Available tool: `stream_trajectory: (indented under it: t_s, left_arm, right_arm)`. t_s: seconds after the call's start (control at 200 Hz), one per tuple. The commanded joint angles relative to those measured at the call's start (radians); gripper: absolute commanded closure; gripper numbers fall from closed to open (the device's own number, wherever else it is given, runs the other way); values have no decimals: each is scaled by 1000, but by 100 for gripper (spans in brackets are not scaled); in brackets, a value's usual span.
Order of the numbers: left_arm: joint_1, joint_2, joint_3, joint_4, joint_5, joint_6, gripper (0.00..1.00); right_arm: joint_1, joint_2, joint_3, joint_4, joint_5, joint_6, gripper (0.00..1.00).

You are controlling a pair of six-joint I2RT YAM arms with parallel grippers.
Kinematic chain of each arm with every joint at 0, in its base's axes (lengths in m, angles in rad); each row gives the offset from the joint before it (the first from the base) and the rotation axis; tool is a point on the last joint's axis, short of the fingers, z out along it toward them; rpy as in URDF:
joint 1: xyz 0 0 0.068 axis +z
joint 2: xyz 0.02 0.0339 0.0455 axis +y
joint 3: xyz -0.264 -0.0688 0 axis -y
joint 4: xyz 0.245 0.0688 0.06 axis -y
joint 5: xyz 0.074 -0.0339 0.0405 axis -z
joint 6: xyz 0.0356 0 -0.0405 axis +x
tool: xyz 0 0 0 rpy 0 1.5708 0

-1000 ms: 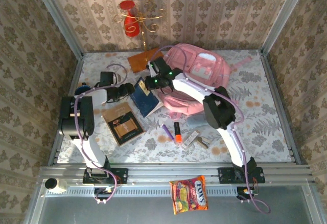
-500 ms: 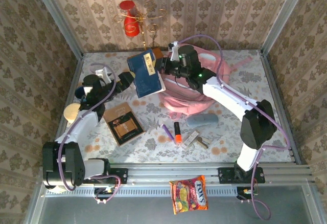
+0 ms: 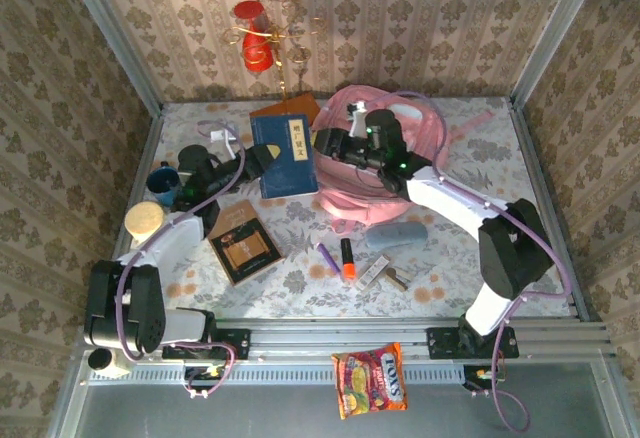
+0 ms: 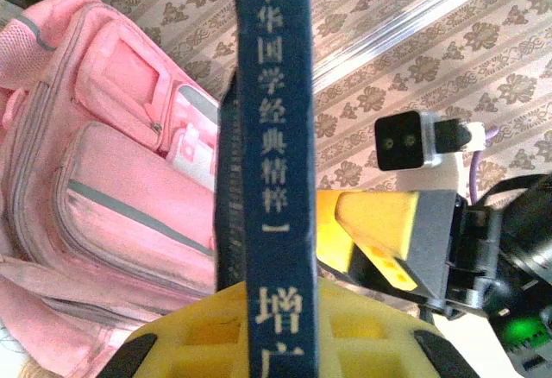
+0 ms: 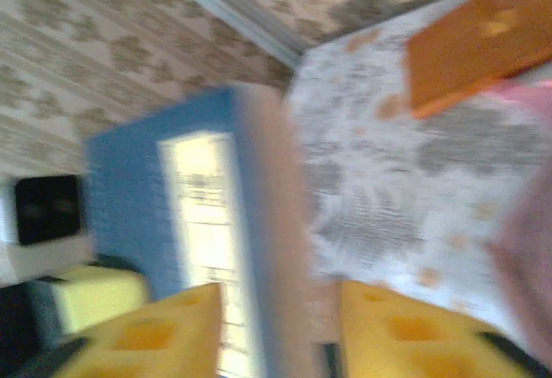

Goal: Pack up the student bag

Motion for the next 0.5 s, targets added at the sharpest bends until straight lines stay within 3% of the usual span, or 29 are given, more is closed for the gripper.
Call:
stream_trajectory:
  t_s: [0.0,0.065,0.14,0.345,0.495]
  left_arm:
    - [7,-66,24,-158,5,124,100]
    - [-12,-114,49,-355,-75,244,100]
    - [-40,-155,68,-506,-174,337,100]
    - [-58,-201,70,-603,-263,390,100]
    - [-63,-196,67,-614,-268,389,100]
  right_arm:
    - [-67,-118,-21,-286,144,-406,39]
    - [-59,-111,-26,-424,331,-653,33]
    - [-56,-55,3,-542,383,-813,23]
    - [-28,135,124,-559,453,-863,17]
    - [10,303,267,-620,582,-929,15]
